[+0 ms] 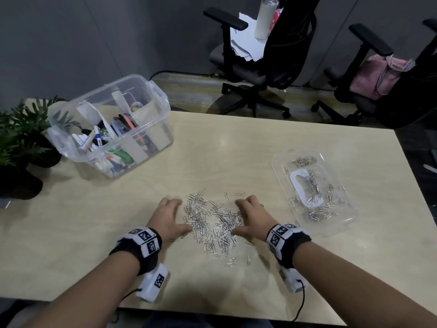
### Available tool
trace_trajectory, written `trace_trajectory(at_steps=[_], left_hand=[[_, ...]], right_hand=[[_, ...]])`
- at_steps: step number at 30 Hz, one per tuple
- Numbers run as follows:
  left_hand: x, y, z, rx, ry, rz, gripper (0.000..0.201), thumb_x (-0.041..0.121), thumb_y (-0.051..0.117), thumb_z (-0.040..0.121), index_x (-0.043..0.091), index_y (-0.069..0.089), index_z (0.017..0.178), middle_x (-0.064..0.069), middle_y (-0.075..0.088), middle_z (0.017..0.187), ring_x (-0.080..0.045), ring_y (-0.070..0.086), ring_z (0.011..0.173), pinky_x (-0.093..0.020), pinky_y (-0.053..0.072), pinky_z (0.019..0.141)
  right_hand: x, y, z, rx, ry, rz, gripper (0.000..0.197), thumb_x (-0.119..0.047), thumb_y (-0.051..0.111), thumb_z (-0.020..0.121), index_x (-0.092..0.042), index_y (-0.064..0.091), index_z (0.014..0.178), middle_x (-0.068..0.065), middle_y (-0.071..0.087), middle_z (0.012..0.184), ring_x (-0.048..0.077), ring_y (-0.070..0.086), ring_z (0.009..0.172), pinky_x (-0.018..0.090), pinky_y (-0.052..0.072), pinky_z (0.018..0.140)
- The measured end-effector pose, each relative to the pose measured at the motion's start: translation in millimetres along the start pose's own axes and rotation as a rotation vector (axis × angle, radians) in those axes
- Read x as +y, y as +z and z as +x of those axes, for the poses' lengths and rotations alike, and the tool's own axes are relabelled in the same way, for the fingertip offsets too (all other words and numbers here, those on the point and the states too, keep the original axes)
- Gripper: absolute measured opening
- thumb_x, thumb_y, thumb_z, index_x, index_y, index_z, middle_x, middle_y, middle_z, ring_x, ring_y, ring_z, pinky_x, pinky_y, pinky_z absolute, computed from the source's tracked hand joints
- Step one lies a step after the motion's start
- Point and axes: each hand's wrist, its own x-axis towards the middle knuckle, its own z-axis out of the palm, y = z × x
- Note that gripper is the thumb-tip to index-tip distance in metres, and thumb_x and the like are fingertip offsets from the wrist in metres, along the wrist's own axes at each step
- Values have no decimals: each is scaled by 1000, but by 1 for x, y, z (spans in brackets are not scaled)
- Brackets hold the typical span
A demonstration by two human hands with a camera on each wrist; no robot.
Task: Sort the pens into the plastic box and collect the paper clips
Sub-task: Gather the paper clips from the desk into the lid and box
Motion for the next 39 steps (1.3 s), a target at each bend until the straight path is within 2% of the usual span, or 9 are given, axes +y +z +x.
trace_trajectory(at_steps=[7, 11, 15, 20, 23, 29, 33, 36, 39], left_hand=[[34, 8, 19, -60, 82, 85, 107, 43, 88, 55, 24, 32, 144, 3, 39, 133, -18, 35, 127, -34, 32, 111], [34, 11, 25, -118, 146, 136, 79, 28, 86, 63, 22, 47, 131, 2, 45, 124, -17, 44, 118, -30, 38, 104], [30, 10, 29, -93, 145, 33, 41, 13, 78, 74, 19, 59, 110, 6, 51, 104, -12, 53, 100, -18, 41, 89], [31, 7, 34, -97, 136, 20, 18, 15, 72, 81, 21, 64, 96, 8, 50, 94, -7, 51, 88, -12, 38, 80], [32, 6, 37, -104, 122, -4, 19, 9, 70, 80, 26, 63, 84, 6, 54, 91, -8, 55, 84, -13, 42, 77], [33, -4, 37, -82, 101, -115, 13, 3, 66, 82, 15, 70, 87, 6, 64, 83, -9, 61, 81, -15, 50, 77], [33, -22, 35, -71, 120, -152, 14, 4, 64, 82, 13, 71, 90, 3, 67, 84, -11, 63, 83, -13, 47, 74], [37, -45, 34, -4, 134, -188, 13, 8, 65, 83, 15, 71, 92, 5, 66, 88, -5, 59, 82, -1, 39, 66], [44, -79, 35, 69, 165, -252, 13, 7, 65, 83, 18, 70, 87, 9, 63, 83, 1, 55, 75, 1, 37, 65]], right_hand=[[-11, -1, 9, 33, 20, -79, 105, -46, 88, 55, -22, 31, 140, 3, 35, 125, 23, 49, 109, 38, 47, 96], [-19, 8, 14, -28, -38, -111, 94, -38, 87, 60, -26, 36, 138, 4, 35, 125, 23, 45, 110, 37, 44, 100], [-34, 9, 27, -30, -54, -116, 66, -33, 79, 72, -25, 48, 130, 1, 40, 119, 22, 50, 104, 32, 44, 92], [-44, 6, 47, -25, -67, -174, 24, -23, 66, 84, -17, 63, 107, 2, 54, 109, 24, 57, 100, 29, 42, 82], [-45, 5, 52, -43, -77, -193, 19, -24, 64, 85, -16, 67, 103, 3, 59, 106, 23, 56, 101, 27, 40, 80], [-48, -10, 60, -116, -76, -135, 19, -24, 69, 83, -15, 73, 100, 3, 68, 104, 19, 61, 98, 23, 42, 82], [-58, -28, 61, -114, -95, -72, 16, -22, 74, 79, -14, 75, 93, 0, 71, 95, 9, 60, 81, 19, 43, 74], [-74, -48, 65, -71, -120, -41, 10, -17, 73, 80, -10, 74, 87, -2, 67, 78, 5, 56, 58, 15, 45, 63], [-101, -74, 77, 2, -117, 20, 6, -13, 75, 78, -8, 73, 81, -3, 63, 65, 12, 60, 55, 17, 49, 61]])
